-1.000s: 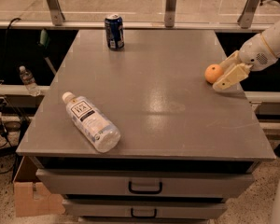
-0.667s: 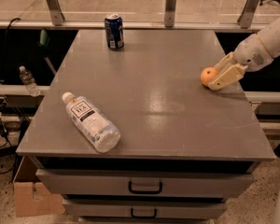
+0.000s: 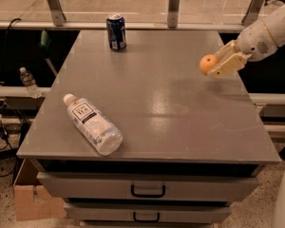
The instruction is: Move orange near pepsi can
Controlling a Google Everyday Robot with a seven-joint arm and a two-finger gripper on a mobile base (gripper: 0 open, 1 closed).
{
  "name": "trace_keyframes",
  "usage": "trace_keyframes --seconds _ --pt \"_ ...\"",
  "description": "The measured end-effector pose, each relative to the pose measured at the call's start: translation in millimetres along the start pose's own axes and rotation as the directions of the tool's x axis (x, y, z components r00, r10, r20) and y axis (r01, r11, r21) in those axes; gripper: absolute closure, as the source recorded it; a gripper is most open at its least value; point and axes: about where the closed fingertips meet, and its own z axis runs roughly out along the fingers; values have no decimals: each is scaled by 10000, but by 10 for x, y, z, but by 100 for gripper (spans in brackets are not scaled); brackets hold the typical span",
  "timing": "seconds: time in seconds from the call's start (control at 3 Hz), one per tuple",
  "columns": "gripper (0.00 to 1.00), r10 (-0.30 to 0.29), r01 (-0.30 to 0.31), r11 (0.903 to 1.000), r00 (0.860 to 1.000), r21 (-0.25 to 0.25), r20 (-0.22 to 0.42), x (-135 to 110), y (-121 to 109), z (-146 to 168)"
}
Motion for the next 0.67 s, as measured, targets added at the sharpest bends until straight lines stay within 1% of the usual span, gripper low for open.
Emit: trace_keyframes --seconds 0.33,0.67 --pt "100 -1 1 10000 10000 6 5 -2 -3 3" --pt "100 12 -34 9989 9989 457 473 -200 -181 86"
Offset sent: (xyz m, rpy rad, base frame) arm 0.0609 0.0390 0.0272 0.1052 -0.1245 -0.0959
